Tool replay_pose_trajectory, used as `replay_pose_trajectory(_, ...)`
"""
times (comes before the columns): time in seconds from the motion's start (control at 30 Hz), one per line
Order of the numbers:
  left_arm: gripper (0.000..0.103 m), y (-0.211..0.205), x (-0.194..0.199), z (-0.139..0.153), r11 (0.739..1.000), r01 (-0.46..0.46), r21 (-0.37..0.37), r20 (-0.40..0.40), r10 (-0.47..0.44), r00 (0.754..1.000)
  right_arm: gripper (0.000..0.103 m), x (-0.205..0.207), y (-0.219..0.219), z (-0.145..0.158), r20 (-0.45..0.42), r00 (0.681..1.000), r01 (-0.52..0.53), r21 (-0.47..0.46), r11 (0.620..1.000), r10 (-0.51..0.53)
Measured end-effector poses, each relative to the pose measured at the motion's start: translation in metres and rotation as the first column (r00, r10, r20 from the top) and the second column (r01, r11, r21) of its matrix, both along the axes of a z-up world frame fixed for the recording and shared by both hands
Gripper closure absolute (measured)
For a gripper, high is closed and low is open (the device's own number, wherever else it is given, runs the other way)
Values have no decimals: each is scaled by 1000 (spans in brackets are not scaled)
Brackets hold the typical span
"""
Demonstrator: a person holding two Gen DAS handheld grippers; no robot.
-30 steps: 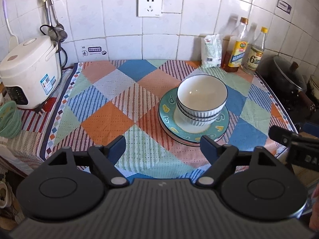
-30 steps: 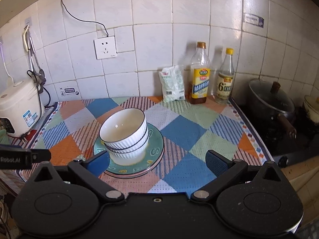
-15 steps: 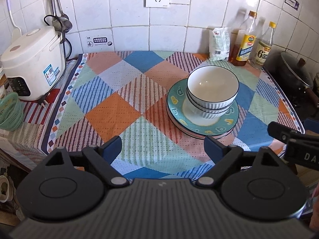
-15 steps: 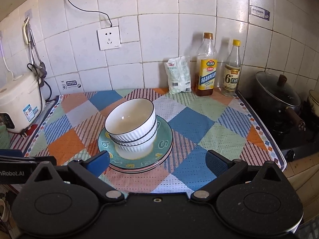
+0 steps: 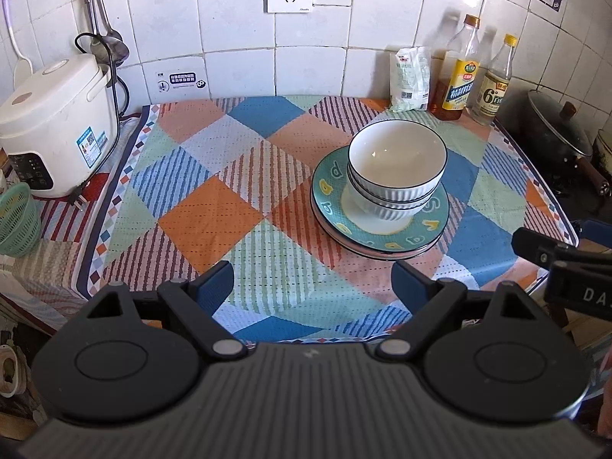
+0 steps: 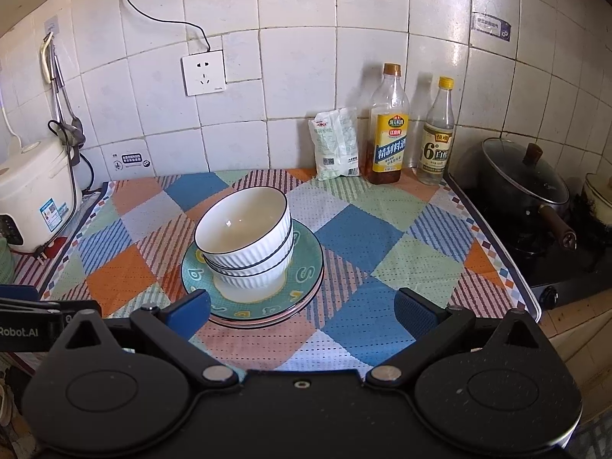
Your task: Organize plates and bowls
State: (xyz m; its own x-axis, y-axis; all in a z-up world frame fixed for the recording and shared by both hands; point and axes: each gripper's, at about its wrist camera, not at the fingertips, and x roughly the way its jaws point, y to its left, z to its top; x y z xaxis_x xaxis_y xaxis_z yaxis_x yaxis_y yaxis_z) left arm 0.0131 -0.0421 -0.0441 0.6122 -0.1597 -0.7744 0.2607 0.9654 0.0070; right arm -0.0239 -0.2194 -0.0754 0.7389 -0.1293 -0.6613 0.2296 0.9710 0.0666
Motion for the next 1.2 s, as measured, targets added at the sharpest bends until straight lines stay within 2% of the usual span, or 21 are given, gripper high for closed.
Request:
replay_pose_trajectory(0.13, 13, 0, 2, 0, 1000, -1, 11, -22, 2, 1000, 0, -3, 0, 1, 0, 1000, -3, -2, 1000, 3)
replay_pose_trajectory(0.3, 13, -2, -3, 2, 999, -11, 48, 21, 10, 1000, 0, -5, 0, 1, -2, 1000, -9, -3, 1000, 9)
replay_pose_trajectory(0.53, 13, -4, -9, 7, 1000, -6, 30, 39, 5, 999, 0, -7, -3, 1, -1, 1000, -6, -5, 1000, 6)
replay_pose_trajectory(0.73, 6, -4, -10, 8, 999, -23, 29, 57, 22, 998, 0, -10, -3, 1, 0, 1000, -1, -16, 1000, 2)
replay_pose_trajectory(0.8, 0, -3, -11, 10, 999, -38, 39, 78, 35, 996, 0, -11, -3, 0, -1, 1000, -1, -18, 1000, 1)
replay_pose_trajectory(1.2, 0, -4, -15, 13, 999, -22, 40, 77, 19, 997, 0, -14, -4, -1, 0, 1000, 0, -13, 1000, 0)
